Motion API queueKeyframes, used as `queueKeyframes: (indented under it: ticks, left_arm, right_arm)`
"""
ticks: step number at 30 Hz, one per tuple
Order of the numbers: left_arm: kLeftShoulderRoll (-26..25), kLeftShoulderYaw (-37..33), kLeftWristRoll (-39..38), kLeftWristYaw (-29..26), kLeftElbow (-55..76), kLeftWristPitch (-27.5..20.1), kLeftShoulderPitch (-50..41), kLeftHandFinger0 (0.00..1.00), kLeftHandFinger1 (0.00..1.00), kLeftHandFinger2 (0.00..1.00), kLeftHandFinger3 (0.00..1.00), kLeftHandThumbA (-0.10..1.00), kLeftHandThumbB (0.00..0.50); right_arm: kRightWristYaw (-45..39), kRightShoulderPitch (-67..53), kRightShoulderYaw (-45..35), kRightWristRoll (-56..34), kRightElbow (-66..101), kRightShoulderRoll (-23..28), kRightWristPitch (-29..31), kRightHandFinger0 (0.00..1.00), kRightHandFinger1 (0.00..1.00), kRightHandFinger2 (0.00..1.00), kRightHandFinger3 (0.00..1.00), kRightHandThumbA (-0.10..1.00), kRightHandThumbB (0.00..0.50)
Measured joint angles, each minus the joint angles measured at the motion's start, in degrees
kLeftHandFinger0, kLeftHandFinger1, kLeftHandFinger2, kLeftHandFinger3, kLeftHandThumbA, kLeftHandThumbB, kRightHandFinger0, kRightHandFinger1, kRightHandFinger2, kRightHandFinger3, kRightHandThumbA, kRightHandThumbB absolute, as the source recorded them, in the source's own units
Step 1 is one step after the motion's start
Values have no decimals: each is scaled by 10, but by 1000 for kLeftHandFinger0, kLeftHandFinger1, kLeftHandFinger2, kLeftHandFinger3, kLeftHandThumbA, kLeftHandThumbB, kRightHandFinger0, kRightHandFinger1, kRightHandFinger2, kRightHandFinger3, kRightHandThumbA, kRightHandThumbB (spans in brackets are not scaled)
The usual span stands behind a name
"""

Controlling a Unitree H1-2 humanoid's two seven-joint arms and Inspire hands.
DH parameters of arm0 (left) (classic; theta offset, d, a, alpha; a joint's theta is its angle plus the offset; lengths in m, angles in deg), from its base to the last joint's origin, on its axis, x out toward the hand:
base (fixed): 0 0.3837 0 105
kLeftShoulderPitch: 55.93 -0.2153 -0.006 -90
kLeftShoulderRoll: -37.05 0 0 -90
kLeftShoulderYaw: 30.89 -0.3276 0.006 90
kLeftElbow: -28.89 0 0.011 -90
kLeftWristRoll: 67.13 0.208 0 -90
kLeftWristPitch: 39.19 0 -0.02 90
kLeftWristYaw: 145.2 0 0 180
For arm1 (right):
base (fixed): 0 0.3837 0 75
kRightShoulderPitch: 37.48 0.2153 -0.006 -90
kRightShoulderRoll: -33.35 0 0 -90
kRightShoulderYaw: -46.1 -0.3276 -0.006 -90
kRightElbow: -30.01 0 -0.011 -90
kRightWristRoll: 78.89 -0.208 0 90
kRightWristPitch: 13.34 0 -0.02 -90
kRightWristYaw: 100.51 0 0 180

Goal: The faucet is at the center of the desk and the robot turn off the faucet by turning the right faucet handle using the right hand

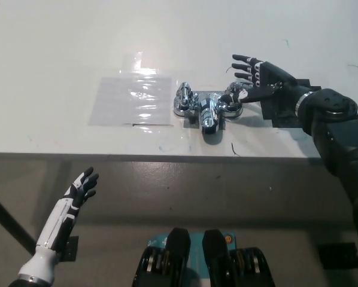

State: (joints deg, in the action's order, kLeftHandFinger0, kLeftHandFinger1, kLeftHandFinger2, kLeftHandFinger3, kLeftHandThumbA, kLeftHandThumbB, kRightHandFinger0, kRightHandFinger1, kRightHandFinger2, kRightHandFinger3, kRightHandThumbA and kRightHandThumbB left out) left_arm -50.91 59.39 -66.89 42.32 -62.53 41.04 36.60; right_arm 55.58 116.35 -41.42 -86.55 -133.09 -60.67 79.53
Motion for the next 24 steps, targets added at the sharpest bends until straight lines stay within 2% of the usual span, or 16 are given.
queueKeyframes:
  ticks: [1, 3, 7, 13, 19, 20, 24]
  left_arm:
    - [0, 0, 0, 0, 0, 0, 0, 1000, 1000, 1000, 1000, 1000, 428]
    - [0, 0, 0, 0, 0, 0, 1, 1000, 1000, 1000, 1000, 1000, 422]
    - [0, 0, 0, 0, 0, 0, 2, 1000, 1000, 1000, 1000, 1000, 425]
    - [0, 0, 0, 0, 0, 0, 3, 1000, 1000, 1000, 1000, 1000, 429]
    - [0, 0, 0, 0, 0, 0, 5, 1000, 1000, 1000, 1000, 1000, 433]
    - [0, 0, 0, 0, 0, 0, 6, 1000, 1000, 1000, 1000, 1000, 426]
    - [0, 0, 0, 0, 0, 0, 7, 1000, 1000, 1000, 1000, 1000, 422]
  right_arm:
    - [0, 0, -1, 0, 0, -1, 0, 1000, 1000, 1000, 1000, 1000, 484]
    - [0, 0, -9, -1, -1, -4, 0, 1000, 1000, 1000, 1000, 1000, 450]
    - [-2, 0, -19, -2, -2, -7, 0, 1000, 1000, 1000, 1000, 1000, 421]
    - [-2, 0, -24, -2, -4, -14, 1, 1000, 1000, 1000, 1000, 1000, 445]
    - [-2, 0, -37, -2, -6, -24, 4, 1000, 1000, 1000, 1000, 1000, 422]
    - [-2, -1, -38, -2, -7, -25, 4, 1000, 1000, 1000, 1000, 1000, 402]
    - [-3, -2, -40, -2, -7, -31, 6, 1000, 1000, 1000, 1000, 1000, 402]
